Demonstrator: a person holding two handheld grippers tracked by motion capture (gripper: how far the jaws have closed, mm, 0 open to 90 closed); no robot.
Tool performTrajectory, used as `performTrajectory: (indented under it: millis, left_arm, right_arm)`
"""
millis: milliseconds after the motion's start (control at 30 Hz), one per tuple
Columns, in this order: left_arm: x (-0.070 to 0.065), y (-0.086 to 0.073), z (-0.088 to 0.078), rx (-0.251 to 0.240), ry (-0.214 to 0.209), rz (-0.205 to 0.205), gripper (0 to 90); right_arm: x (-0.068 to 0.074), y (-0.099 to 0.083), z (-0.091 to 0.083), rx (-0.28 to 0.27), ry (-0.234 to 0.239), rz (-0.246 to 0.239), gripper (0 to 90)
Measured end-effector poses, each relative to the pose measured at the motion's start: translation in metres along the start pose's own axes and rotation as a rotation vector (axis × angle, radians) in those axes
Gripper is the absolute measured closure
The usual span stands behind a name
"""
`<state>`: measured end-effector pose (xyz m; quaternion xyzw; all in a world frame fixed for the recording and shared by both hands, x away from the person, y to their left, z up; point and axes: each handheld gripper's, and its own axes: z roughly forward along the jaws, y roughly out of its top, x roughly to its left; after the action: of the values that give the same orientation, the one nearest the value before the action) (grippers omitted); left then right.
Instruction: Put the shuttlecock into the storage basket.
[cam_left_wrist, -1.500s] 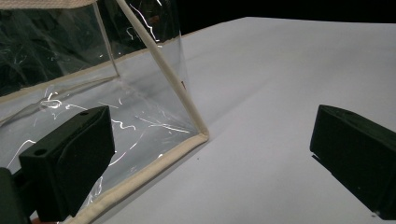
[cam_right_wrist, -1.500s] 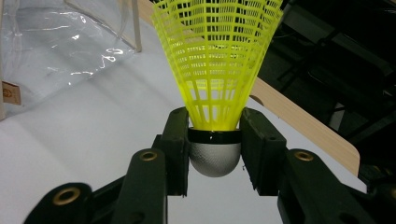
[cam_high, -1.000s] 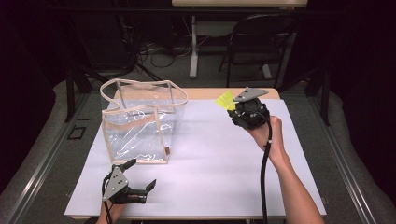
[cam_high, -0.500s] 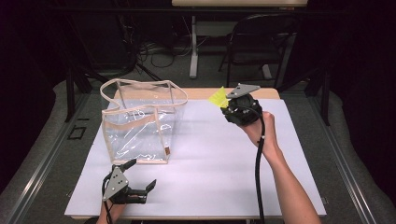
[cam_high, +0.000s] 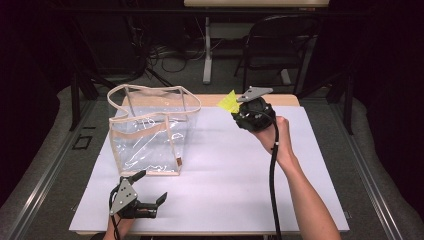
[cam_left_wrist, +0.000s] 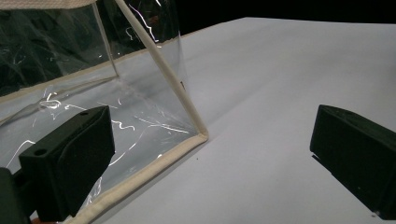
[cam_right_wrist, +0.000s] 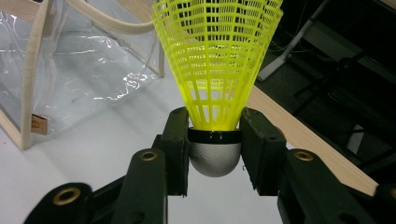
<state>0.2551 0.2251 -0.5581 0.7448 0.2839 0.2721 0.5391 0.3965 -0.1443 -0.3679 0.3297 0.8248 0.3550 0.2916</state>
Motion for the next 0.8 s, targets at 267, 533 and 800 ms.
performTrajectory:
  millis: [267, 533, 800]
  left_arm:
    - [0.000, 0.000, 0.000, 0.000, -0.001, -0.001, 0.0]
    - [0.000, 0.000, 0.001, 0.002, -0.002, 0.000, 0.0]
    - [0.000, 0.000, 0.001, 0.000, -0.001, -0.003, 0.0]
  right_arm:
    - [0.002, 0.006, 0.002, -0.004, 0.005, -0.010, 64.2]
    - [0.004, 0.015, 0.004, -0.012, 0.015, -0.019, 64.2]
    - [0.007, 0.023, 0.007, -0.015, 0.022, -0.033, 64.2]
